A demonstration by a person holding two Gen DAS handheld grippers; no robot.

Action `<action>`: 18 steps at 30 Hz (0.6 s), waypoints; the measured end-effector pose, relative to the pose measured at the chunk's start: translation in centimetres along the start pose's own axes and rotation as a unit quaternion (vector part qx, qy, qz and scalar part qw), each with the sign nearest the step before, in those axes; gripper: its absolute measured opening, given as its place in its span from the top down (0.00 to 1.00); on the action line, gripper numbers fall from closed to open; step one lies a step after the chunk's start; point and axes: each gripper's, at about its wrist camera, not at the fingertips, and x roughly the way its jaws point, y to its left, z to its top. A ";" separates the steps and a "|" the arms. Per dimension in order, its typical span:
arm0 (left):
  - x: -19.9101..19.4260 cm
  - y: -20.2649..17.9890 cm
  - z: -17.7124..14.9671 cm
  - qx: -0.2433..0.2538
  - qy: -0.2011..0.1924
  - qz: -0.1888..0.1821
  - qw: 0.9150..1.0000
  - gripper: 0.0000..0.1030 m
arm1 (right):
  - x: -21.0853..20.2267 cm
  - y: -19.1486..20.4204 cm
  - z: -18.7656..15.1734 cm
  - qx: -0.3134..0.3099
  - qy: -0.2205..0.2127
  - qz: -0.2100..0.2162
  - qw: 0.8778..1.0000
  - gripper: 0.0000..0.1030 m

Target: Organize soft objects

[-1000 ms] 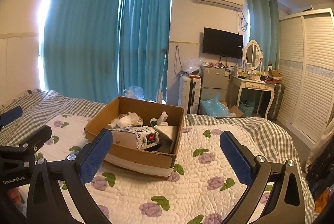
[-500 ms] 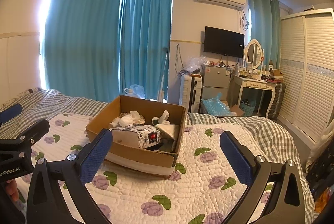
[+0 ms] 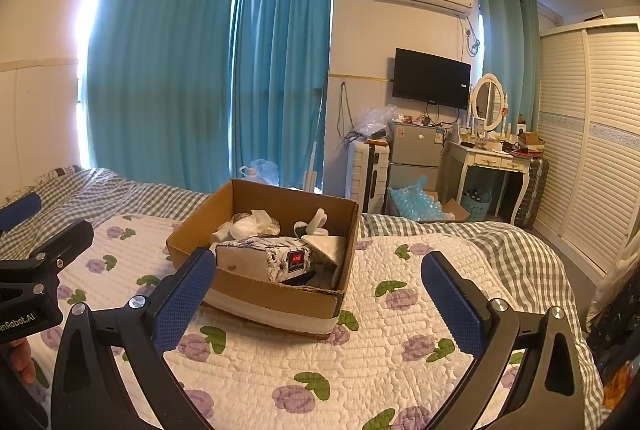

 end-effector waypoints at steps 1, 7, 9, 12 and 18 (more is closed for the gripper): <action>0.0 0.0 0.0 0.000 -0.001 0.002 1.000 0.00 | 0.0 0.0 0.0 0.000 0.000 0.000 1.000 0.00; 0.0 0.1 0.0 -0.002 -0.001 0.004 1.000 0.00 | 0.1 0.0 -0.1 0.000 0.003 0.002 1.000 0.00; 0.0 0.1 0.0 -0.003 -0.001 0.005 1.000 0.00 | 0.1 0.1 -0.2 -0.001 0.005 0.002 1.000 0.00; 0.0 0.2 0.0 -0.002 -0.002 0.004 1.000 0.00 | 0.1 0.1 -0.2 -0.001 0.006 0.003 1.000 0.00; -0.1 0.2 0.0 -0.001 -0.002 0.005 1.000 0.00 | 0.2 -0.1 -0.2 0.001 0.007 0.003 1.000 0.00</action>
